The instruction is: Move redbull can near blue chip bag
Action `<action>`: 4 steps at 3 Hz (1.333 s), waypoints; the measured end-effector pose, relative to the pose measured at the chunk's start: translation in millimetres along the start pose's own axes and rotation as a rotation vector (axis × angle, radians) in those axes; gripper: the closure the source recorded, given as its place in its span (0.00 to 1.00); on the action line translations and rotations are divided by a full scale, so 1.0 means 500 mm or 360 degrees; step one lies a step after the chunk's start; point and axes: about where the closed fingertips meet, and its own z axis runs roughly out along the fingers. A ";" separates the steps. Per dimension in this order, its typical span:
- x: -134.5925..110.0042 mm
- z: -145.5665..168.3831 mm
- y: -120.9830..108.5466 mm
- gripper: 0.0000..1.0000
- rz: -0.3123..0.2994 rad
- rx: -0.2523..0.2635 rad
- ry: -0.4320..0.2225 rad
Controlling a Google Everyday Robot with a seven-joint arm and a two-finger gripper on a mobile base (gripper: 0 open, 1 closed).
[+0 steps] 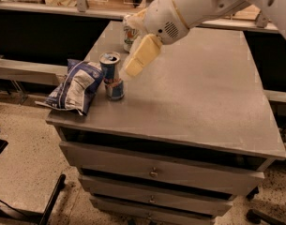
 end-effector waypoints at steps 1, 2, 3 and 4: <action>-0.011 -0.104 0.028 0.00 -0.0030 0.0176 0.0008; 0.016 -0.184 0.036 0.00 0.0085 0.0391 0.0105; 0.011 -0.186 0.038 0.00 0.0164 0.0401 0.0100; 0.011 -0.186 0.038 0.00 0.0163 0.0401 0.0100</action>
Offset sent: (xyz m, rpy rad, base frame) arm -0.0350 -0.1409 0.0540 -0.0785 -0.0199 -0.5391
